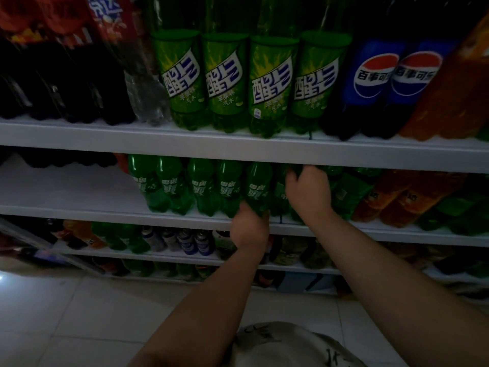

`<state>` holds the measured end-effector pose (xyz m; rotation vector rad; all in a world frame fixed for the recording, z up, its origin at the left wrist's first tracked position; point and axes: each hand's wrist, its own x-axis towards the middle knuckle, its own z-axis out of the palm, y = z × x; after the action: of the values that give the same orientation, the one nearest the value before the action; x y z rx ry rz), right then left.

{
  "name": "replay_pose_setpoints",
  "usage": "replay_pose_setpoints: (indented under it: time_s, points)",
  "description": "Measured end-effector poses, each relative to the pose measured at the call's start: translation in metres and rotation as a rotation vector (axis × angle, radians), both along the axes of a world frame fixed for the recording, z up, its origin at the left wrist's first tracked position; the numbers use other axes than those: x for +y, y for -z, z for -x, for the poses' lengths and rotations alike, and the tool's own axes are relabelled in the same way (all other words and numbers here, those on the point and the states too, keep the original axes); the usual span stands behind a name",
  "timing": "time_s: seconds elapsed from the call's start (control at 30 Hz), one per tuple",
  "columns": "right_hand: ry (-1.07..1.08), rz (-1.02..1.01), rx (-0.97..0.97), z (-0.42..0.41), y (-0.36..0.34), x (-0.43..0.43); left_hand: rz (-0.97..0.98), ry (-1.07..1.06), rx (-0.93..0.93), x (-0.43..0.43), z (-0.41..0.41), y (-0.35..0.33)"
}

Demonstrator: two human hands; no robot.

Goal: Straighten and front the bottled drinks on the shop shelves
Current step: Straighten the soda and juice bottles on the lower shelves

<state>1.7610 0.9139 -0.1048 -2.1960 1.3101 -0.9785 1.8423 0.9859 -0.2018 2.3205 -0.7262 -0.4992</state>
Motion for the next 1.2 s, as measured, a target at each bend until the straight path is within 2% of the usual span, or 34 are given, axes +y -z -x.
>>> replay_pose_setpoints:
  time_s: [0.17,0.27,0.37,0.5,0.57,0.7,0.87,0.97,1.03,1.1,1.2]
  points:
    - [-0.019,-0.191,-0.15,-0.012,-0.001,-0.009,-0.142,0.06,-0.187,0.001,-0.002,0.002]
    - [-0.036,-0.152,-0.289,-0.01,0.0,-0.007,-0.2,0.08,-0.266,0.002,-0.006,0.003]
    - [-0.022,-0.111,-0.337,-0.011,0.0,-0.006,-0.228,0.092,-0.319,0.002,-0.008,0.006]
    - [0.015,-0.105,-0.212,-0.013,0.002,-0.006,-0.221,0.098,-0.33,0.002,-0.011,0.009]
    - [-0.015,-0.171,-0.15,-0.01,0.005,-0.012,-0.216,0.102,-0.335,0.002,-0.013,0.01]
    - [-0.131,-0.362,-0.227,-0.001,0.004,-0.021,-0.229,0.125,-0.373,0.003,-0.011,0.009]
    - [-0.087,-0.202,-0.305,-0.004,0.004,-0.015,-0.238,0.128,-0.368,0.004,-0.013,0.006]
    - [-0.075,-0.114,-0.196,-0.005,0.006,-0.011,-0.227,0.132,-0.365,0.006,-0.017,0.005]
    - [-0.111,-0.201,-0.099,-0.002,0.009,-0.014,-0.243,0.137,-0.372,0.006,-0.02,0.005]
    - [-0.168,-0.336,-0.116,0.003,0.011,-0.019,-0.265,0.144,-0.388,0.008,-0.02,0.006]
    - [-0.166,-0.336,-0.167,0.006,0.008,-0.022,-0.273,0.151,-0.389,0.011,-0.021,0.006]
